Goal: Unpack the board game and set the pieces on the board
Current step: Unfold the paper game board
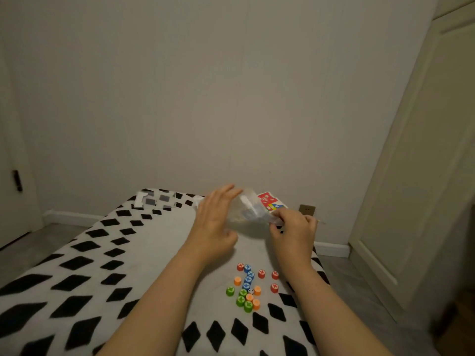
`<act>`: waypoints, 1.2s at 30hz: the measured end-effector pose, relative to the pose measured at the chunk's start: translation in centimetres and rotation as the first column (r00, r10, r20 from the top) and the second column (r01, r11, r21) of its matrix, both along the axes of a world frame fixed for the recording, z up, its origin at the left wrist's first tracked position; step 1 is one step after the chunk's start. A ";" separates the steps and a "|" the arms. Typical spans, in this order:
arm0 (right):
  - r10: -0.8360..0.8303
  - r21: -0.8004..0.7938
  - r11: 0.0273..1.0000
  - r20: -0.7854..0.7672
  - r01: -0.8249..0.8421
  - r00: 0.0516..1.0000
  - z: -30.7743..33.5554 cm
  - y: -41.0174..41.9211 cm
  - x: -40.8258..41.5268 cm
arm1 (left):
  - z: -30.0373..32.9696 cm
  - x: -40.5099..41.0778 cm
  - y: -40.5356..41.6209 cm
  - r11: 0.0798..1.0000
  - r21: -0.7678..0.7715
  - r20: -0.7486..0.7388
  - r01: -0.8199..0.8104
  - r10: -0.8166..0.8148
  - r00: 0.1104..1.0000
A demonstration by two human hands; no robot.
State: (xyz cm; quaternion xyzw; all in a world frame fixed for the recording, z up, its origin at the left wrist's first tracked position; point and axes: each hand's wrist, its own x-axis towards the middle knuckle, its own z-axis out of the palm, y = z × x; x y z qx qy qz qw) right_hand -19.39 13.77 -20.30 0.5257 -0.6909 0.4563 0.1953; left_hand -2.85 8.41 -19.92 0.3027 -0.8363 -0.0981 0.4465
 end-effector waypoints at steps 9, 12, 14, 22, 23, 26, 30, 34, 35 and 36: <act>0.083 0.175 0.981 0.024 -0.085 0.996 0.1 0.0 -0.4 | 0.0 0.8 -2.3 0.985 0.161 -0.323 -0.059 0.109 0.940; 0.064 0.272 0.959 0.049 -0.075 0.997 0.1 0.1 -0.5 | 0.3 1.3 -2.2 0.972 0.151 -0.383 -0.179 0.224 0.896; 0.064 0.266 0.961 0.047 -0.074 0.997 0.2 0.3 -0.4 | 0.4 1.4 -1.8 0.948 0.032 -0.334 -0.318 0.310 0.890; 0.049 0.265 0.964 -0.043 -0.036 0.998 0.5 0.4 0.2 | -0.2 -1.6 0.5 0.931 -0.345 0.320 -0.119 0.236 0.918; 0.044 0.252 0.967 -0.026 -0.036 0.999 0.4 0.5 0.2 | -0.5 -1.5 0.6 0.948 -0.306 0.324 -0.092 0.195 0.926; 0.034 0.207 0.977 0.052 -0.044 0.998 0.3 0.7 0.2 | -0.6 -0.6 0.7 0.980 -0.186 0.240 -0.075 0.119 0.963; 0.002 0.150 0.989 0.108 -0.018 0.994 0.3 0.6 0.2 | -0.4 0.0 0.9 0.989 -0.133 0.318 -0.064 0.104 0.943; 0.078 0.152 0.984 0.095 -0.092 0.992 0.1 0.3 0.1 | -0.3 -0.1 0.4 0.944 -0.288 0.259 -0.158 0.236 0.936; 0.099 0.159 0.981 0.090 -0.112 0.991 0.1 0.2 0.2 | -0.2 0.0 0.2 0.928 -0.313 0.216 -0.204 0.278 0.936; 0.110 0.167 0.978 0.086 -0.123 0.990 0.0 0.2 0.2 | -0.1 0.2 0.0 0.912 -0.324 0.171 -0.252 0.319 0.932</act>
